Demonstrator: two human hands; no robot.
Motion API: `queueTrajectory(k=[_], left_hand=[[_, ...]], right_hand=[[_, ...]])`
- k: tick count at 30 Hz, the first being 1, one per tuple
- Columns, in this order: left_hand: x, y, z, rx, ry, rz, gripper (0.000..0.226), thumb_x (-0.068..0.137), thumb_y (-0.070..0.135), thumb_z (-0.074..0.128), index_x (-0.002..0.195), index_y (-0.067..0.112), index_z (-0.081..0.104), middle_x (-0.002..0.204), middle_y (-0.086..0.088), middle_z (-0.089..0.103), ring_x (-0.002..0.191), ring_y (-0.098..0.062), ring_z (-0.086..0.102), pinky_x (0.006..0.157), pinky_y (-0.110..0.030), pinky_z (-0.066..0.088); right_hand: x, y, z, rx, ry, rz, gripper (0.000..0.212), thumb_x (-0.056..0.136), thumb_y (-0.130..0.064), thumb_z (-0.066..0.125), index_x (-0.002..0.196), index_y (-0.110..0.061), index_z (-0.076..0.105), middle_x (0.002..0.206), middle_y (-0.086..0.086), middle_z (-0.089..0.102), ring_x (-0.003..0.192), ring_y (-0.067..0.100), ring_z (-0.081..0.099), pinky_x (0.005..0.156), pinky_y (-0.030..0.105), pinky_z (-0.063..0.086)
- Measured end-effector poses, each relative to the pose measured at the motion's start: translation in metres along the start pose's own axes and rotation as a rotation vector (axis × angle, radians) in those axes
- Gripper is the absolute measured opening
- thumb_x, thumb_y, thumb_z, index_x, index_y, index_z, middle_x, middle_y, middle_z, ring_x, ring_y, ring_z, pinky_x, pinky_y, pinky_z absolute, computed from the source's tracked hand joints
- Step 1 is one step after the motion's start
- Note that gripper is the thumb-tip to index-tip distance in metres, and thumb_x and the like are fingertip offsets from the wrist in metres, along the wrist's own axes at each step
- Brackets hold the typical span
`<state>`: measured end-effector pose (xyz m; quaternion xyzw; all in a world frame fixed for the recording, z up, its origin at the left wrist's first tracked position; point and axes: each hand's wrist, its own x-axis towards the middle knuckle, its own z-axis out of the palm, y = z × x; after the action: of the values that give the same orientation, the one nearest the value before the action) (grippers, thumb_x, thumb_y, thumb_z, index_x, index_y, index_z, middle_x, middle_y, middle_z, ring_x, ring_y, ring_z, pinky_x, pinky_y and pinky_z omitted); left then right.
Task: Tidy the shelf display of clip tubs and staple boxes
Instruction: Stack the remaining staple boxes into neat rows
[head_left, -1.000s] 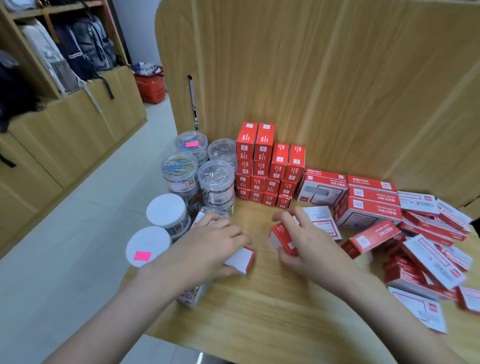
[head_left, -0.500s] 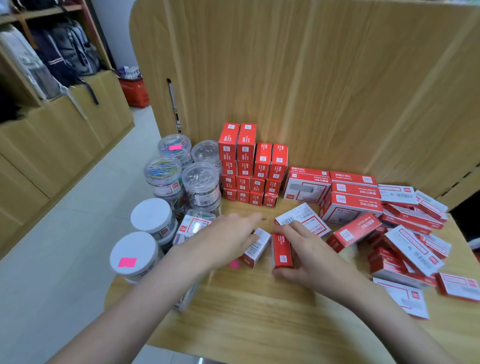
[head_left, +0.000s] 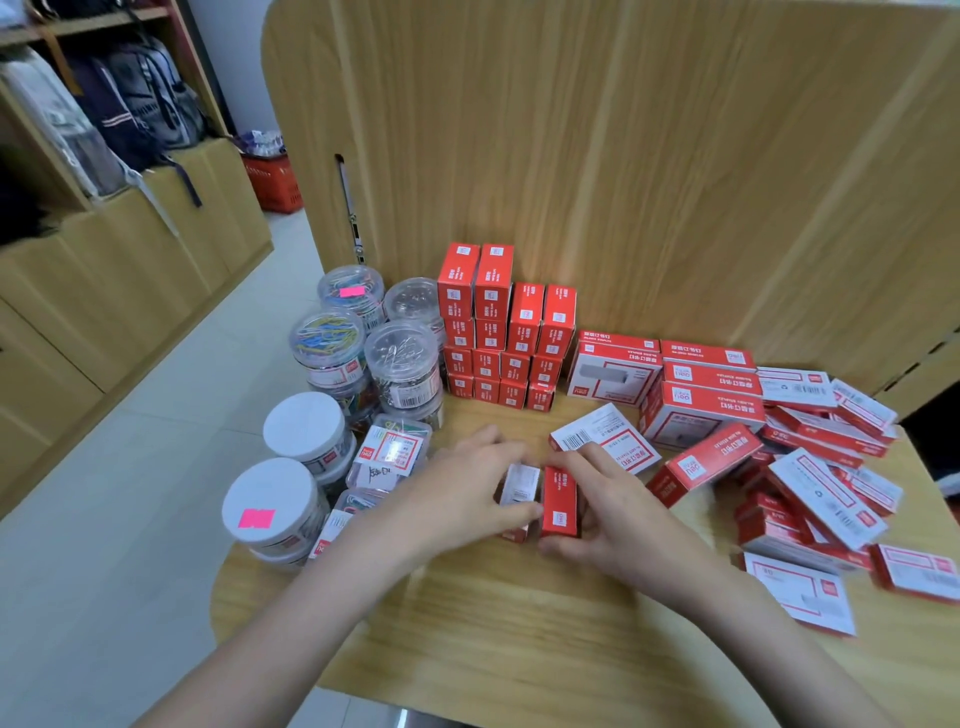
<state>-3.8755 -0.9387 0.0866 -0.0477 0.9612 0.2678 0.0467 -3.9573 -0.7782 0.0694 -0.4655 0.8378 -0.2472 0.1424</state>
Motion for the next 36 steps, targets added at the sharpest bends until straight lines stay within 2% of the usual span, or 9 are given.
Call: queueTrajectory(k=[3,5,9,12,17,21,26,31,36], left_hand=[[0.002,-0.002,-0.002,-0.109,0.034,-0.069,0.020,0.077,0.028,0.062,0.093,0.029,0.049,0.095,0.007,0.046,0.086,-0.013,0.053,0.080,-0.031,0.043],[0.002,-0.004,-0.002,-0.231,0.049,-0.118,0.017,0.079,0.019,0.058,0.090,0.024,0.046,0.092,0.005,0.049,0.074,-0.012,0.052,0.070,-0.027,0.041],[-0.001,-0.004,0.005,-0.064,0.060,-0.013,0.020,0.087,0.017,0.051,0.106,0.019,0.047,0.107,0.005,0.044,0.100,-0.015,0.047,0.086,-0.027,0.036],[-0.005,-0.005,0.006,0.175,0.106,0.059,0.042,0.089,0.024,0.050,0.130,0.019,0.042,0.133,0.004,0.036,0.121,-0.015,0.032,0.102,-0.028,0.027],[-0.006,-0.003,0.006,0.303,0.013,0.177,0.063,0.082,0.034,0.062,0.137,0.023,0.033,0.130,0.006,0.037,0.120,-0.012,0.029,0.100,-0.029,0.029],[-0.003,-0.007,0.002,0.134,0.036,0.123,0.070,0.074,0.027,0.068,0.136,0.026,0.035,0.117,0.007,0.041,0.113,-0.012,0.038,0.095,-0.030,0.036],[-0.009,-0.013,0.006,-0.127,0.029,0.038,0.054,0.070,0.023,0.073,0.116,0.018,0.047,0.109,0.006,0.048,0.101,-0.009,0.053,0.088,-0.030,0.047],[-0.004,-0.012,0.013,-0.076,0.061,0.040,0.065,0.075,0.018,0.070,0.132,0.017,0.039,0.125,0.001,0.045,0.113,-0.014,0.049,0.093,-0.034,0.044],[-0.007,-0.016,-0.002,-0.104,0.103,0.123,0.077,0.076,0.025,0.070,0.140,0.024,0.027,0.129,0.011,0.037,0.115,-0.004,0.046,0.100,-0.024,0.036]], right_hand=[[-0.002,0.002,-0.003,-0.036,-0.002,0.006,0.068,0.071,-0.040,0.072,0.129,-0.026,0.039,0.112,-0.010,0.038,0.104,0.011,0.049,0.088,0.030,0.043],[-0.005,0.003,-0.004,-0.032,0.009,0.011,0.069,0.072,-0.038,0.073,0.130,-0.025,0.038,0.113,-0.010,0.038,0.104,0.010,0.048,0.088,0.025,0.041],[-0.007,0.002,-0.003,0.016,0.039,-0.013,0.066,0.073,-0.035,0.073,0.129,-0.026,0.039,0.108,-0.014,0.036,0.095,0.002,0.044,0.082,0.019,0.039],[-0.008,0.003,-0.002,0.029,0.043,-0.032,0.068,0.072,-0.034,0.074,0.130,-0.025,0.040,0.108,-0.016,0.036,0.083,-0.008,0.039,0.076,0.011,0.033],[-0.008,0.006,-0.001,0.038,0.047,-0.040,0.068,0.072,-0.035,0.075,0.129,-0.027,0.040,0.108,-0.017,0.037,0.086,-0.013,0.040,0.076,0.009,0.031],[-0.006,0.006,-0.003,0.068,0.045,-0.035,0.067,0.068,-0.031,0.078,0.126,-0.026,0.044,0.102,-0.026,0.038,0.084,-0.012,0.042,0.077,0.005,0.031],[-0.006,0.007,-0.001,0.132,0.051,-0.023,0.066,0.067,-0.023,0.080,0.123,-0.027,0.046,0.100,-0.029,0.038,0.082,-0.017,0.042,0.073,0.004,0.033],[-0.001,0.004,0.005,0.165,0.083,-0.043,0.070,0.064,-0.029,0.081,0.124,-0.025,0.045,0.104,-0.025,0.038,0.088,-0.016,0.044,0.077,0.004,0.033],[0.006,-0.002,0.009,0.066,0.142,-0.069,0.064,0.064,-0.048,0.072,0.119,-0.026,0.048,0.106,-0.016,0.043,0.096,-0.007,0.041,0.081,0.010,0.032]])
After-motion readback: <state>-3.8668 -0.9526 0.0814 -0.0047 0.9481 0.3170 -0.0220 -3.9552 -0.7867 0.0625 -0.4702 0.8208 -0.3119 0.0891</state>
